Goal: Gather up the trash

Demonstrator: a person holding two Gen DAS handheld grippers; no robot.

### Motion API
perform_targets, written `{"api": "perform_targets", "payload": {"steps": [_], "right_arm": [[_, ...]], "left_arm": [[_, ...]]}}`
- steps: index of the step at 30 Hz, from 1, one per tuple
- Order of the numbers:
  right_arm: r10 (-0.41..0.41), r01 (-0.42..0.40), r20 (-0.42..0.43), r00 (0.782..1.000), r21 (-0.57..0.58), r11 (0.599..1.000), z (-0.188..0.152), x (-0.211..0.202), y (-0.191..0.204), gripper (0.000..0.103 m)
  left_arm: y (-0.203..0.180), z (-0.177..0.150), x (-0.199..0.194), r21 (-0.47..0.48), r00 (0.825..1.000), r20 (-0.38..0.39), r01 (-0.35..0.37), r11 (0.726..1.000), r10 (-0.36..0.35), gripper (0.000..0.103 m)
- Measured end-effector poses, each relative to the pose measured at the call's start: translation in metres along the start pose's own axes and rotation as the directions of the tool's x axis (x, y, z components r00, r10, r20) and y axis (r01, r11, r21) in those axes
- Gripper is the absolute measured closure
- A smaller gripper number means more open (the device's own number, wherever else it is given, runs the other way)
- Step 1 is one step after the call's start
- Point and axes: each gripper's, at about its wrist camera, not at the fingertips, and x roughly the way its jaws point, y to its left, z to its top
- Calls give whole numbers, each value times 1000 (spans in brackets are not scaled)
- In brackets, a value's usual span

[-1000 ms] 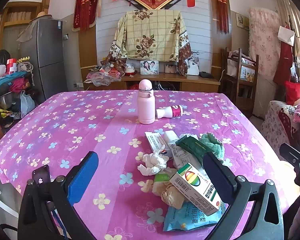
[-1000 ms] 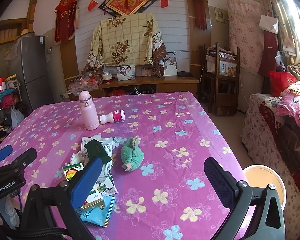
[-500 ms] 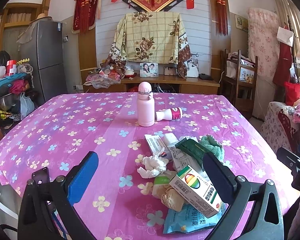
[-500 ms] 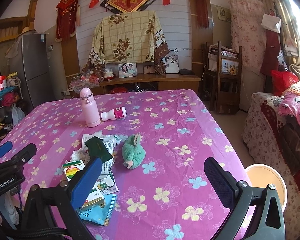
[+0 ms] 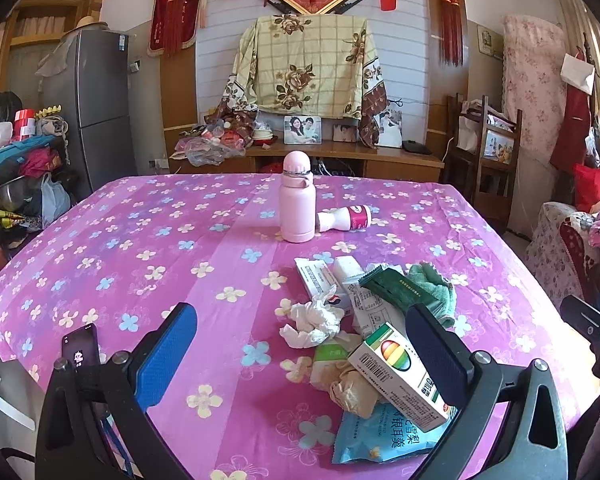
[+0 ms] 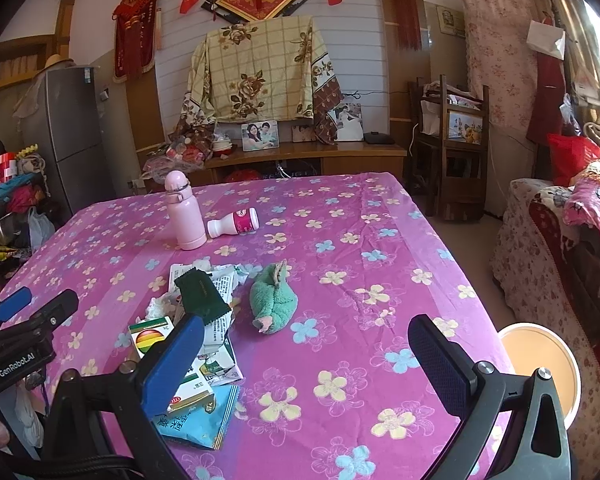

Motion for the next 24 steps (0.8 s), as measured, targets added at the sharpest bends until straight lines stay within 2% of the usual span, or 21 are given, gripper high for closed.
{"api": "perform_targets", "payload": {"steps": [6,21,24], "right_arm": [[24,-24,-16,1000,3,1000,-2,3,3,0],[23,-26,-67,997,-36,999,-10,21,6,0],[38,-42,-100,994,-34,999,-9,28,5,0]], "left_arm": [[3,-1,5,-9,1000,-17,-1,1000,1,0],[7,-7,19,-16,998,-59,-2,1000,1,0],[12,-9,23,-21,997,-71,-6,1000,5,0]]}}
